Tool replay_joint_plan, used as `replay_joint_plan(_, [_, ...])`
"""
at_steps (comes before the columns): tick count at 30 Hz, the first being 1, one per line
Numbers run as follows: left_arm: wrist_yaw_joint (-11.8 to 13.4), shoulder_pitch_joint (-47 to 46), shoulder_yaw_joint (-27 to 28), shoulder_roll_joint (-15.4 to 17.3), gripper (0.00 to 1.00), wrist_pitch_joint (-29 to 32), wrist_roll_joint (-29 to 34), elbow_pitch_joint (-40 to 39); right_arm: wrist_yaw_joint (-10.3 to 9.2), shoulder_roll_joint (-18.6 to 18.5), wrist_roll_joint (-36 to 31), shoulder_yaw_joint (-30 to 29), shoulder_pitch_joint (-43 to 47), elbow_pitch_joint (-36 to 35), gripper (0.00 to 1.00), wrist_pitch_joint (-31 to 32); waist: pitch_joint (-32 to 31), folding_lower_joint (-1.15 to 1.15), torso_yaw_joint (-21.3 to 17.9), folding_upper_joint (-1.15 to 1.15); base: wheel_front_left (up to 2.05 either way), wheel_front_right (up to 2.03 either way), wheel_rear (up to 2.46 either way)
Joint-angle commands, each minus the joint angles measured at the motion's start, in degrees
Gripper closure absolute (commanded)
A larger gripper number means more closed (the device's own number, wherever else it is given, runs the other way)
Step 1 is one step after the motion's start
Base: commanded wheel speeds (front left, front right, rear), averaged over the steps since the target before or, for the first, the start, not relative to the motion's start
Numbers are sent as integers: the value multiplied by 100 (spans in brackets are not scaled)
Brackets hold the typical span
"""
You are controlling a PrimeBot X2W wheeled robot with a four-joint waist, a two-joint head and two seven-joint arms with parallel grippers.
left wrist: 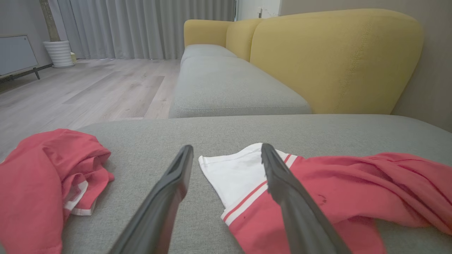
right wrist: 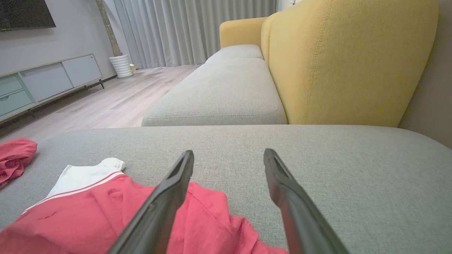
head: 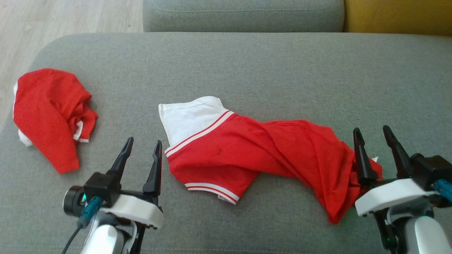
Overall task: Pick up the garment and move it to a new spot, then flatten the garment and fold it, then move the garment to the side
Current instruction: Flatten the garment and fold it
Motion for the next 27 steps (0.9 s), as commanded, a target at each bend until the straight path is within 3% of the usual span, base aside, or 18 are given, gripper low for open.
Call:
replay_joint_plan(1, [52,-169,175,107,0,-56,-19,-215,-5,-31,-1,115,-160,-181,0,-8,14,0,2,0,0,0,0])
replay_joint_plan(13, [77,-215,145,144,0,-53,-59,-212,-5,-31,114,92,-181,-86,0,33,64,0,12,0,0,0,0])
replay_joint_plan(20, [80,-296,101,129,0,-55,-75,-227,-5,-31,45,-207,-117,694,0,204,190,0,44,0,0,0,0])
replay_joint_plan(27, [69,-387,84,109,0,-61,-91,-200,-5,-31,-2,18,-398,1352,0,225,335,0,48,0,0,0,0])
